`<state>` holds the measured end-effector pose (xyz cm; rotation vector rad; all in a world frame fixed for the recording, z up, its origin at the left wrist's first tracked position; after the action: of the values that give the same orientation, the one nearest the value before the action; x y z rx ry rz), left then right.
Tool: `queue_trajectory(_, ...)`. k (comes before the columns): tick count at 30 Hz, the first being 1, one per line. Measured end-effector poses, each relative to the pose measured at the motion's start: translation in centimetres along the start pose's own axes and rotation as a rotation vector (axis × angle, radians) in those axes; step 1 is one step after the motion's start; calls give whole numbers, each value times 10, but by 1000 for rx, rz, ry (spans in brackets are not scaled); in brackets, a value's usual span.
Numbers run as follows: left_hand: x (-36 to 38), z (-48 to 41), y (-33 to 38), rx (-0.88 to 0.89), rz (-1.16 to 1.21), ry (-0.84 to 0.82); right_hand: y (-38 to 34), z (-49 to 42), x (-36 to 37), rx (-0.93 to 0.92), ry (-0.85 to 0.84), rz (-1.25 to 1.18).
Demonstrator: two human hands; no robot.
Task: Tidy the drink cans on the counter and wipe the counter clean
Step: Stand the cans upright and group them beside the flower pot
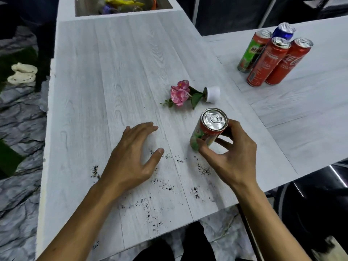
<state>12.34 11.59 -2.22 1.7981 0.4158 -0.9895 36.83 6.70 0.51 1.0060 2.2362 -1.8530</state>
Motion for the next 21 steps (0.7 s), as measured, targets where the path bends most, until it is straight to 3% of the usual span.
queue_trajectory(21,96,-133,138,203,19,-86,93,-79,-145,61,184,27)
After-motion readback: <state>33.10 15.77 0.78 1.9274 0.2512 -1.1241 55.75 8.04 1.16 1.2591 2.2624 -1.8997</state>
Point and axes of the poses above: each hand's wrist, its own z-axis away from the middle knuckle, its own x-axis out of the palm, y = z × x, the point moved 4 cm from there along -z, towards the middle knuckle, and after that the axes turned 4 degrees about x, right-handed, at the moved point
